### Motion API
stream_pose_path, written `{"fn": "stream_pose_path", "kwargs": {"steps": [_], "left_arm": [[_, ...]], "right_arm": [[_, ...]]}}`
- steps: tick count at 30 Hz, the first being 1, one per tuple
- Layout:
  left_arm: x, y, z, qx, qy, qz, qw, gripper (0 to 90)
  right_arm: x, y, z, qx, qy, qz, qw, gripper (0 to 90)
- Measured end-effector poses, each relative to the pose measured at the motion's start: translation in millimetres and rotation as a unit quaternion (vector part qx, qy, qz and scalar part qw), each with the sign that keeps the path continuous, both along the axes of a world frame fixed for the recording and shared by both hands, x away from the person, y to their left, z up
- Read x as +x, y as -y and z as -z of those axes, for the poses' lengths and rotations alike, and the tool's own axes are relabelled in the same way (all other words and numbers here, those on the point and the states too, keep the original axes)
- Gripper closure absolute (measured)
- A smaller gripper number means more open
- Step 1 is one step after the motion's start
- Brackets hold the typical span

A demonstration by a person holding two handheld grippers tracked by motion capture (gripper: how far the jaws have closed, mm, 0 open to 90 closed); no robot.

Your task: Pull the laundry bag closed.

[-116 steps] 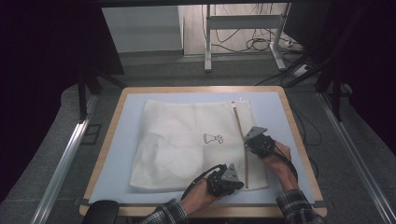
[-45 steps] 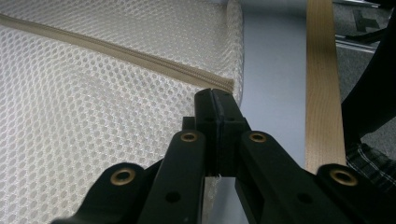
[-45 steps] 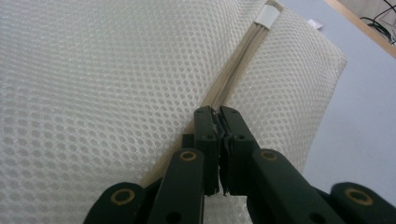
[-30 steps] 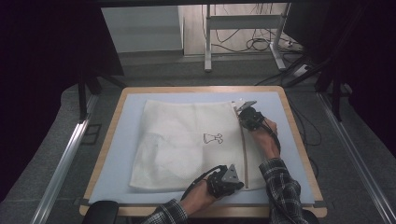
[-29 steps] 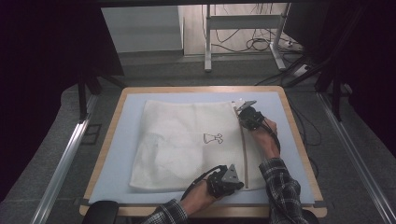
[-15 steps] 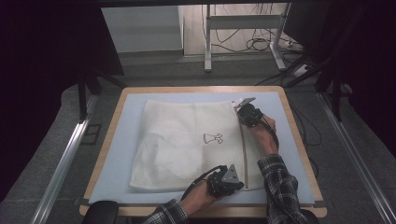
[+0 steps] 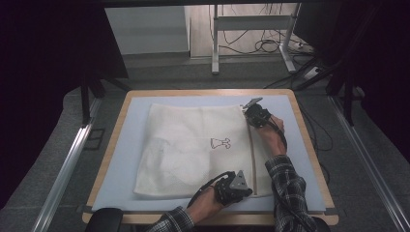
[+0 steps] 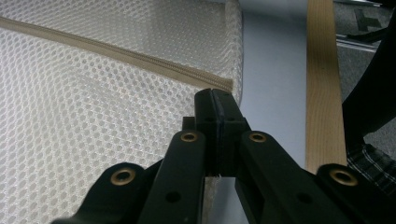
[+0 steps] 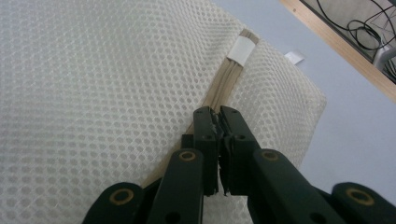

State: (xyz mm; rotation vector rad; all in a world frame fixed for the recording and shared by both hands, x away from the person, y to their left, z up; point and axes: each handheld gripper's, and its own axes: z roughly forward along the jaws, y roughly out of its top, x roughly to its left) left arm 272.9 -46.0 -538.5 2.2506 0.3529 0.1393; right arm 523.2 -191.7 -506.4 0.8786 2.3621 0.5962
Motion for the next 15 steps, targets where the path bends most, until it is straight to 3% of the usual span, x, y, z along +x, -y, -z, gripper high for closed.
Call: {"fn": "stream_pose_path", "kwargs": {"steps": [15], "left_arm": [[0.7,-0.2,0.1,-0.001,-0.002,0.001,1.0000,89.7]], "right_arm": [[16.7,-3.5,1.2,0.002,0.005,0.003,1.0000,84.7]]}}
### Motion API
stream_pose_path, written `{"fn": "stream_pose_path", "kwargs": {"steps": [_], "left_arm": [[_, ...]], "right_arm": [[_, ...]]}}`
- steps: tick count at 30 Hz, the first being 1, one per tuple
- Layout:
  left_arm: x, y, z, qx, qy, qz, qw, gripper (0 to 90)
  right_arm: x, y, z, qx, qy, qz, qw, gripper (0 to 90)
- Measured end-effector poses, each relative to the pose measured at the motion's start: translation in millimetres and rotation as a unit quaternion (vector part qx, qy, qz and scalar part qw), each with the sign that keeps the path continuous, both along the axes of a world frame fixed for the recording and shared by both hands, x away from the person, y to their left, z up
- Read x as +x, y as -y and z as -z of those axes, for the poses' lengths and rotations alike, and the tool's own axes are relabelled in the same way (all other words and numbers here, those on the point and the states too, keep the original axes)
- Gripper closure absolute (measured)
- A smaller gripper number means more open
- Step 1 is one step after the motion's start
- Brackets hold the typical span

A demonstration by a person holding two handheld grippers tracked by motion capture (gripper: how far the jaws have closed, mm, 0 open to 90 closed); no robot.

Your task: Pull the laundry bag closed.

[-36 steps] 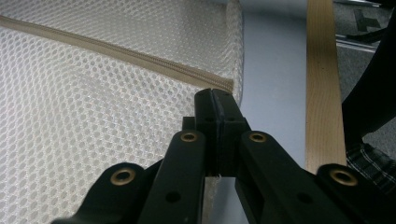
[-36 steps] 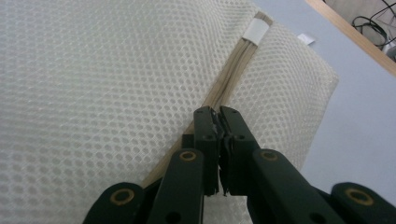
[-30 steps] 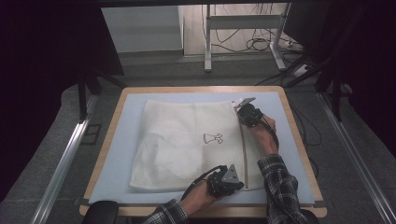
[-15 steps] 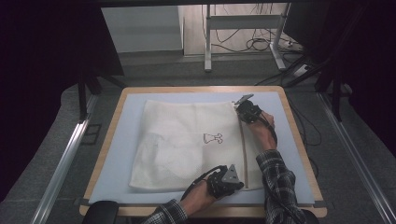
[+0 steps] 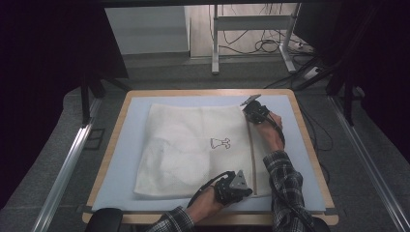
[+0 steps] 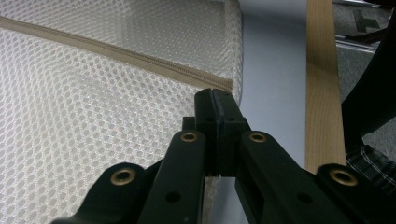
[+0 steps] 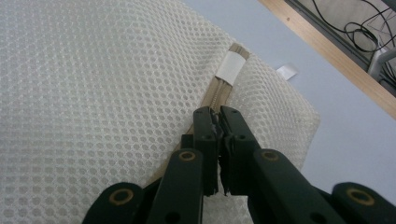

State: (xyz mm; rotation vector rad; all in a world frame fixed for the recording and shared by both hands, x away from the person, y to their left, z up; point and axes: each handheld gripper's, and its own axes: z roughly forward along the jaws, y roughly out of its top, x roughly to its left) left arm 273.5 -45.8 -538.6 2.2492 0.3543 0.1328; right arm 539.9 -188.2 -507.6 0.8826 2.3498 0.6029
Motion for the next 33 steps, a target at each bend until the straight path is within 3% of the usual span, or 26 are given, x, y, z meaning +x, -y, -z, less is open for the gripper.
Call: {"fn": "stream_pose_path", "kwargs": {"steps": [20,26,33], "left_arm": [[0.3,-0.1,-0.1,0.000,-0.001,0.000,1.0000,89.7],[0.4,-0.1,-0.1,0.000,-0.002,0.000,1.0000,89.8],[1.0,-0.4,-0.2,0.001,-0.005,0.000,1.0000,89.7]], "right_arm": [[17.8,-9.9,1.0,-0.016,0.007,0.005,0.9998,84.9],[22.0,-9.3,2.6,-0.011,0.008,0.009,0.9999,84.6],[25.2,-5.3,5.0,0.021,0.004,0.034,0.9992,83.6]]}}
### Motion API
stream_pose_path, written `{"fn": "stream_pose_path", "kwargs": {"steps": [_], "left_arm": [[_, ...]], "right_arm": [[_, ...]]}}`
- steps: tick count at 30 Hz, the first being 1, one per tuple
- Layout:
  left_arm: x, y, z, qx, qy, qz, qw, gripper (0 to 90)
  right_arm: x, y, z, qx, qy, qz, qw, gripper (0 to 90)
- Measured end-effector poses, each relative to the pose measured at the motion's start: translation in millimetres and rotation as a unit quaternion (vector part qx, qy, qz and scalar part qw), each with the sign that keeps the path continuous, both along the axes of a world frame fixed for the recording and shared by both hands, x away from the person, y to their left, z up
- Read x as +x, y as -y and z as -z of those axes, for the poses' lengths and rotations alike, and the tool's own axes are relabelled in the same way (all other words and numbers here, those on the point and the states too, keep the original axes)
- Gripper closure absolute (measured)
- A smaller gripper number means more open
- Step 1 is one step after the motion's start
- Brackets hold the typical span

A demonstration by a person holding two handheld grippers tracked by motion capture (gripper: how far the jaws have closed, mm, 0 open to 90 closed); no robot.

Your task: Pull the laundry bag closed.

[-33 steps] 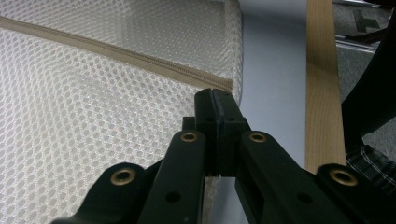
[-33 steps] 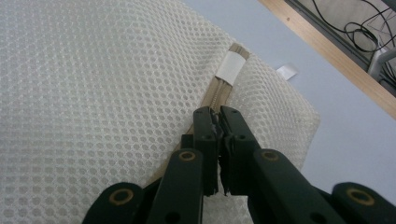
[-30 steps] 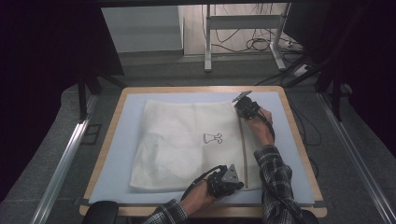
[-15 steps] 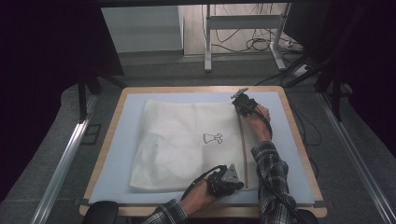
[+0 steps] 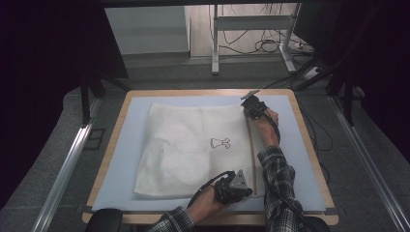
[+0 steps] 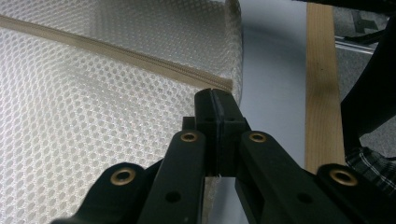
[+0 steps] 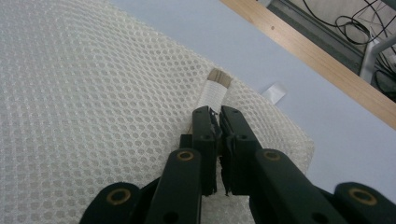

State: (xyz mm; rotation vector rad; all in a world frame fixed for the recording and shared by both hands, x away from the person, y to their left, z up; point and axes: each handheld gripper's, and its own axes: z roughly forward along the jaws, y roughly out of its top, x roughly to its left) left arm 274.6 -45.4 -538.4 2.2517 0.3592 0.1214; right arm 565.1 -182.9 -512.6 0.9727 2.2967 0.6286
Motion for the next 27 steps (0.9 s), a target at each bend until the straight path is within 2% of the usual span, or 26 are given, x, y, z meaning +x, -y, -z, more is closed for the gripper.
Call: {"fn": "stream_pose_path", "kwargs": {"steps": [8,13,19,27], "left_arm": [[-0.8,0.4,0.2,-0.001,0.004,-0.001,1.0000,89.6],[-1.1,0.5,0.2,-0.001,0.006,-0.001,1.0000,89.6],[-1.0,0.5,0.1,-0.001,0.005,-0.002,1.0000,89.5],[-2.5,1.0,0.2,0.001,0.011,-0.004,0.9999,89.3]], "right_arm": [[-7.3,-2.5,1.0,-0.005,0.011,-0.007,0.9999,80.6],[-12.7,1.9,-3.0,0.008,0.014,-0.009,0.9998,75.9],[-22.1,6.3,-3.8,0.035,0.013,-0.017,0.9992,71.3],[-32.1,5.5,-1.8,0.040,0.005,-0.023,0.9989,60.5]]}}
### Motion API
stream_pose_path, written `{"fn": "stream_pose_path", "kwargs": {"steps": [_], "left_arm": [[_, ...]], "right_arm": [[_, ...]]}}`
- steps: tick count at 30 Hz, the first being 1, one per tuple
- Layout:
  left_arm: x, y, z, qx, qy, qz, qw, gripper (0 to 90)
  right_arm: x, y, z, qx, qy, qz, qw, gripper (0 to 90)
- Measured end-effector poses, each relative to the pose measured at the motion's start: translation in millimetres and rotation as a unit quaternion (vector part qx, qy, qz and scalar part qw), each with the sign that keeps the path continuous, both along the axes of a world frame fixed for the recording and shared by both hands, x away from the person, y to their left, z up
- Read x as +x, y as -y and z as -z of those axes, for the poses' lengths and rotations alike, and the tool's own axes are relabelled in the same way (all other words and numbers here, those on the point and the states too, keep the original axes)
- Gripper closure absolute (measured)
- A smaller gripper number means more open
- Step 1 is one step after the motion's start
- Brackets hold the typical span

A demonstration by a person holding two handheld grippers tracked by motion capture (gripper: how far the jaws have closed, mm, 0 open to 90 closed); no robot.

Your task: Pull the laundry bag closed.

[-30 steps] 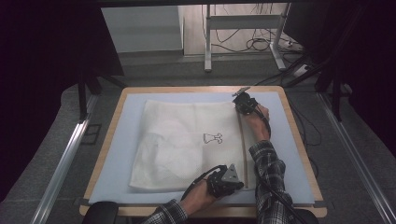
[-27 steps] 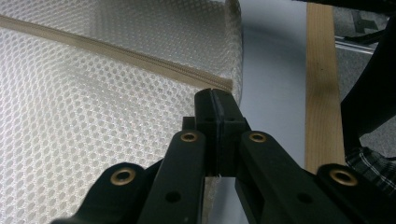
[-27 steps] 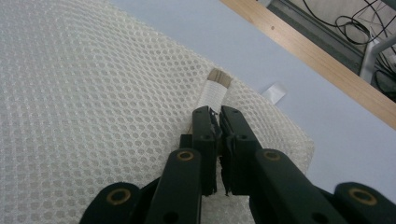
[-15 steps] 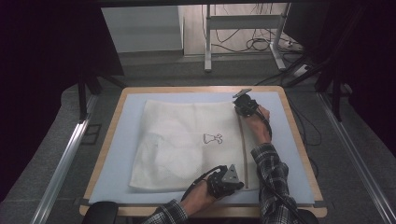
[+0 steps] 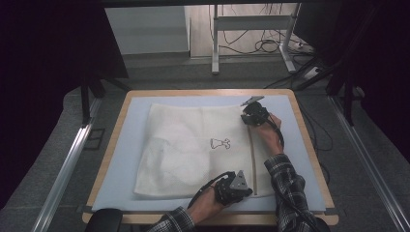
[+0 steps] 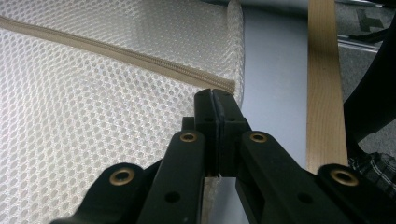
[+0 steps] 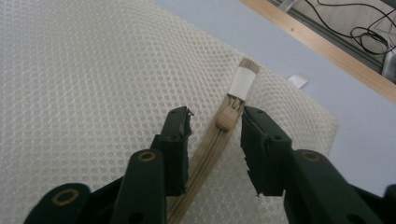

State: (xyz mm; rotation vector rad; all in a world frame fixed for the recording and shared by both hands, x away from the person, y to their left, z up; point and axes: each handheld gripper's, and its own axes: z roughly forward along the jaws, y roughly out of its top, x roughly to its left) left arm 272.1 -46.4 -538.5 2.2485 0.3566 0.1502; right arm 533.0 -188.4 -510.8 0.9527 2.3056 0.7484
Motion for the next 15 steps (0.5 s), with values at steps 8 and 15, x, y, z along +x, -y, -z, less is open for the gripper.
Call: {"fn": "stream_pose_path", "kwargs": {"steps": [8,15], "left_arm": [[-1.9,0.4,-0.4,0.001,0.011,-0.006,0.9999,86.5],[-0.1,-0.4,-1.9,-0.009,0.001,-0.018,0.9998,78.5]], "right_arm": [[-8.2,3.2,-1.3,0.004,-0.006,0.000,1.0000,53.4],[-14.2,4.3,-4.2,0.019,-0.018,-0.001,0.9997,47.7]]}}
